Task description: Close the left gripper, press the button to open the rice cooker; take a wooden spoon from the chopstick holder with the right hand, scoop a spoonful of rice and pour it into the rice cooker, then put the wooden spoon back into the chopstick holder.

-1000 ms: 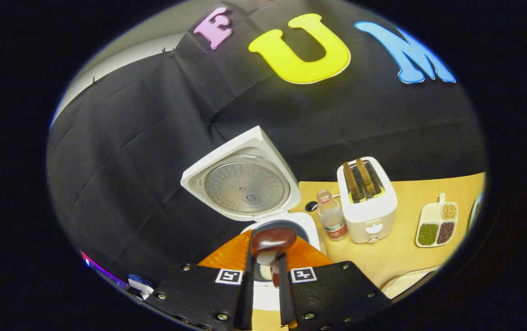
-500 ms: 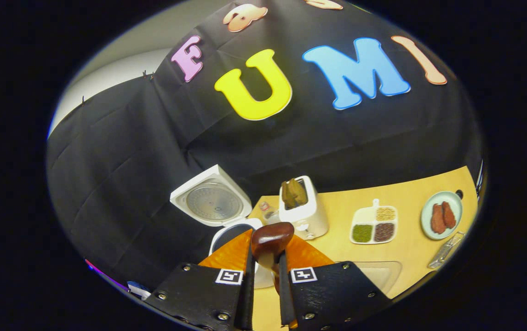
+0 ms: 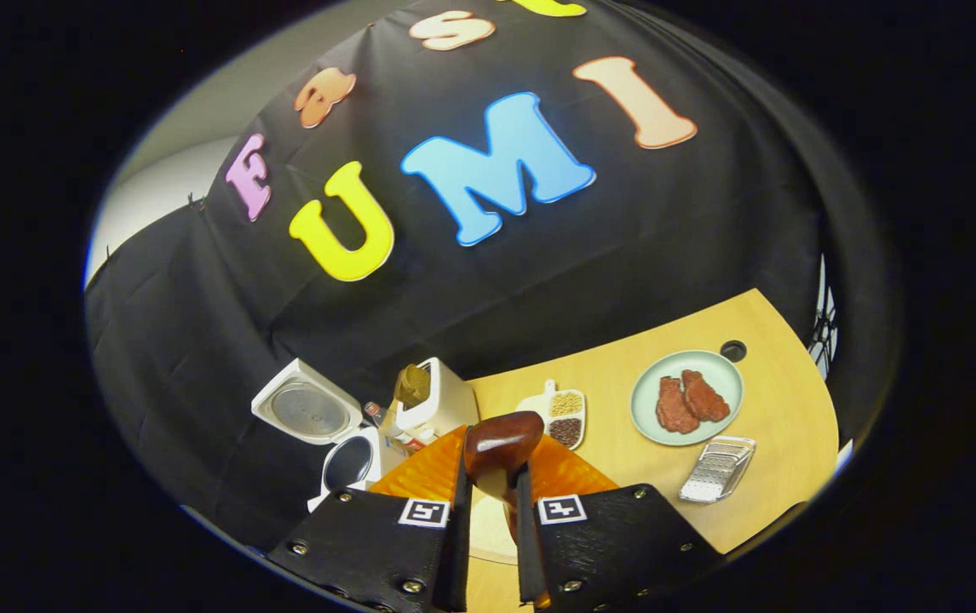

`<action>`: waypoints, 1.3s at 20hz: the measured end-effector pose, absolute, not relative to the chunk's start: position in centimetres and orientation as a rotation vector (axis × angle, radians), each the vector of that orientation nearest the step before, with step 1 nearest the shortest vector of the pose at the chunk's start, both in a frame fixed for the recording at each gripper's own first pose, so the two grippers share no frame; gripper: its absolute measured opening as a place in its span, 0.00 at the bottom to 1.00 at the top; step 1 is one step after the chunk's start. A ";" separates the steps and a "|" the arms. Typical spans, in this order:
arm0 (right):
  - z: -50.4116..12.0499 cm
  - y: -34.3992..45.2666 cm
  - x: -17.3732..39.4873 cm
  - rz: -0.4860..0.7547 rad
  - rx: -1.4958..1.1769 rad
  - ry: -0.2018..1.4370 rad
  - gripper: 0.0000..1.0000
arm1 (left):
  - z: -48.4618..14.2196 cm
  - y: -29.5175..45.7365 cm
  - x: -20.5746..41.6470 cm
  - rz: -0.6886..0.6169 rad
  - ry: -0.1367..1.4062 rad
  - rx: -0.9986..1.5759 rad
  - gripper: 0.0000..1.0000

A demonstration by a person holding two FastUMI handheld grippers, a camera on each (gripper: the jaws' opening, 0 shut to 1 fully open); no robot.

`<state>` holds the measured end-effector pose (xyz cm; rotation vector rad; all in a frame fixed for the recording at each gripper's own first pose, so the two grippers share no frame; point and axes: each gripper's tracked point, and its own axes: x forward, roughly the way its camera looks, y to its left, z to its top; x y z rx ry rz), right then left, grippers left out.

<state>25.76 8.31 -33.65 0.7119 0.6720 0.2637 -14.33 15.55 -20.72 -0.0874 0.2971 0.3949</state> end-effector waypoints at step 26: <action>-51.8 -5.7 22.7 0.146 0.780 0.884 0.24 | -23.3 -4.5 -8.5 0.419 0.462 0.011 0.75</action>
